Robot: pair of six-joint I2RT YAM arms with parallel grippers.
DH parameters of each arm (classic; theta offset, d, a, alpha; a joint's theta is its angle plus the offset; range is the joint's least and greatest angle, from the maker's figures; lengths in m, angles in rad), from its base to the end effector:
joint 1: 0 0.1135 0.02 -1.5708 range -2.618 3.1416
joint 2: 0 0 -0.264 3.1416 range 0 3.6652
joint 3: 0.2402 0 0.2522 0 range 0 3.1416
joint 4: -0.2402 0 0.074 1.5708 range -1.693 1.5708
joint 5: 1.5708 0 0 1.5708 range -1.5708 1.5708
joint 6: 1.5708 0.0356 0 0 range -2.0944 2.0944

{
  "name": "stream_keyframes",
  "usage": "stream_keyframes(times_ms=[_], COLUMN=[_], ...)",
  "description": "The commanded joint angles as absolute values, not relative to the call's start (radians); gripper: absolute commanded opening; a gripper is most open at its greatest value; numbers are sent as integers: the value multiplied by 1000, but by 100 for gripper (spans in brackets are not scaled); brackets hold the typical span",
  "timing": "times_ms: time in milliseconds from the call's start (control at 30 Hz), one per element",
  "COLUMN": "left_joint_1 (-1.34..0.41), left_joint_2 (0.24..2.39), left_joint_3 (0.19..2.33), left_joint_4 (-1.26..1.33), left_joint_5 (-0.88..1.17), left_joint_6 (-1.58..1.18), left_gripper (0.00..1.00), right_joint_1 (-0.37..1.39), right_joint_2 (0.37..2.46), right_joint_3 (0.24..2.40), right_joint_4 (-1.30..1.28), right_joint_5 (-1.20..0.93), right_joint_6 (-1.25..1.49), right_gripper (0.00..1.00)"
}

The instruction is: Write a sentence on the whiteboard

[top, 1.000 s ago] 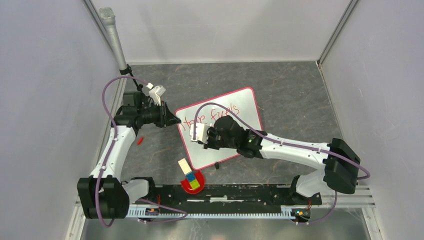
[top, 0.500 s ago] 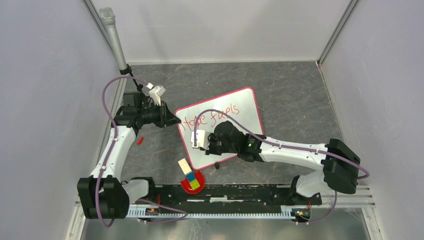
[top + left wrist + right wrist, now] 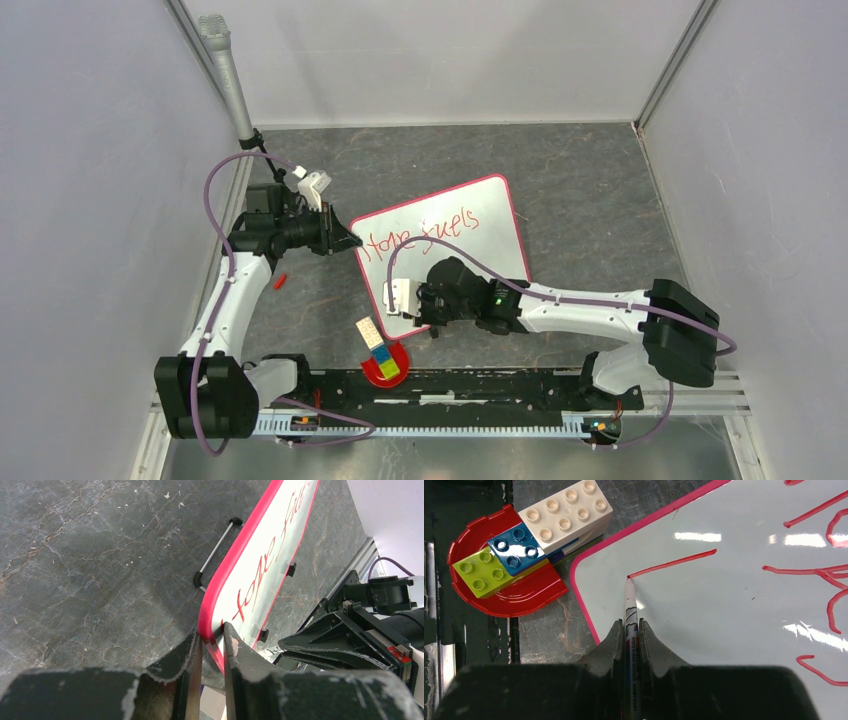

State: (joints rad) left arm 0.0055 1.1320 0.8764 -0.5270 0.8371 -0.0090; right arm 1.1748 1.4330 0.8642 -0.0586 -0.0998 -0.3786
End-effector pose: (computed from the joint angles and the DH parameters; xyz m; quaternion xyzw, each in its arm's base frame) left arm 0.2295 -0.0252 0.2796 0.1499 0.8447 -0.3759 0.3502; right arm 0.1167 0.2883 0.2294 -0.6398 0.6187 0.2169 0.4011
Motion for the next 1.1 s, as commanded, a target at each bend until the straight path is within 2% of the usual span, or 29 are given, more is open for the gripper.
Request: stream_keyframes(times_ms=[0,600,1067], left_joint_1=[-2,-2,-2], left_joint_2=[1110,1120,1116], left_joint_3=[861,865,863], left_joint_4=[-546,-546,-547], left_joint_5=[870,870,866], left_joint_6=[28,31,32], left_gripper=[2,2,2], right_joint_1=[1175,1128,1116], right_joint_2=[1417,1414,1382], right_joint_3=[899,956,886], right_joint_4=[-42,-66,-89], right_joint_5=[-58,-19,-49], right_joint_6=[-375,-386,-378], right_gripper=[0,0,0])
